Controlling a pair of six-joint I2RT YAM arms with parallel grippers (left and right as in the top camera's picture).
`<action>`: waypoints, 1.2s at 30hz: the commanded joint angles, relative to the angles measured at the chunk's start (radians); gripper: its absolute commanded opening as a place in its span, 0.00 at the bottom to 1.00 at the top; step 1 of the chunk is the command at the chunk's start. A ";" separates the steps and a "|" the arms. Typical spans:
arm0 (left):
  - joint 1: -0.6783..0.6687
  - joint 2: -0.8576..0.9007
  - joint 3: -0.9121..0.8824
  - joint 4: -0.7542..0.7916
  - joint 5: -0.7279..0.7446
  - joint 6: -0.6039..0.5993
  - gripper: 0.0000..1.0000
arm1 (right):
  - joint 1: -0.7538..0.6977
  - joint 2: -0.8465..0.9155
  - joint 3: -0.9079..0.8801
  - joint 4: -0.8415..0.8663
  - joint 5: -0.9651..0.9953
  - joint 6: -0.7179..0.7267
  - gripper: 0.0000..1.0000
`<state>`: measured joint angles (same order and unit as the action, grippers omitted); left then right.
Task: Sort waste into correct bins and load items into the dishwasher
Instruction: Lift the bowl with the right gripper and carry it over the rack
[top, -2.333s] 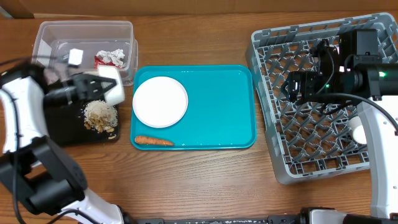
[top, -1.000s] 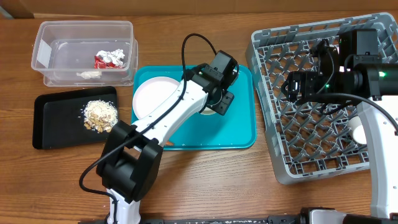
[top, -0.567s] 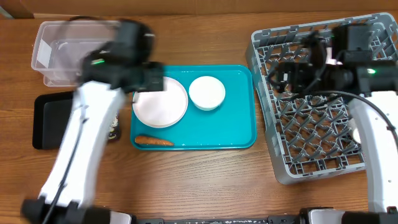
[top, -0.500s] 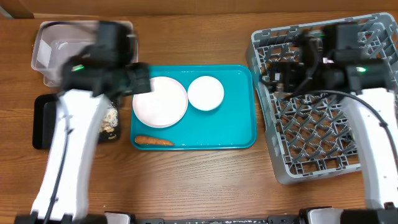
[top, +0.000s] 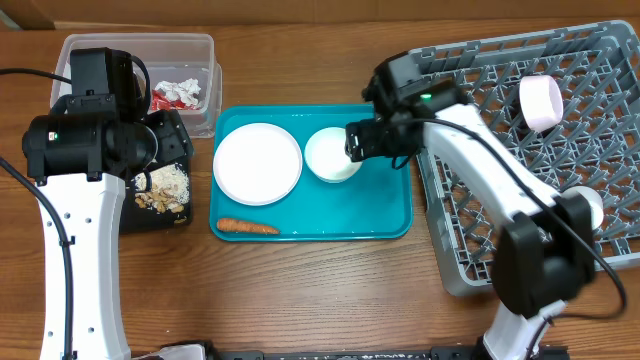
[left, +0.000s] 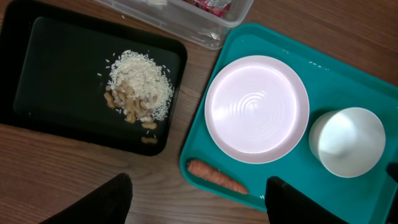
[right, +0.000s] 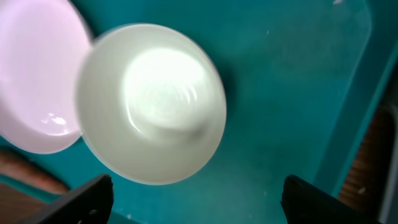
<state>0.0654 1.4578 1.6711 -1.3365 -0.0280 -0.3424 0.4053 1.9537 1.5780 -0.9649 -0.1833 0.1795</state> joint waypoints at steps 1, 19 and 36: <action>0.000 -0.007 0.013 -0.002 -0.005 -0.020 0.71 | 0.000 0.074 0.004 0.024 0.047 0.068 0.76; 0.000 -0.007 0.013 -0.006 -0.006 -0.016 0.72 | -0.017 0.107 0.089 -0.086 0.063 0.080 0.04; 0.000 -0.007 0.013 0.024 -0.009 -0.002 0.72 | -0.123 -0.249 0.237 -0.149 0.953 0.076 0.04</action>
<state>0.0654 1.4578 1.6711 -1.3186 -0.0303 -0.3416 0.3283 1.6825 1.8175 -1.1091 0.4419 0.2573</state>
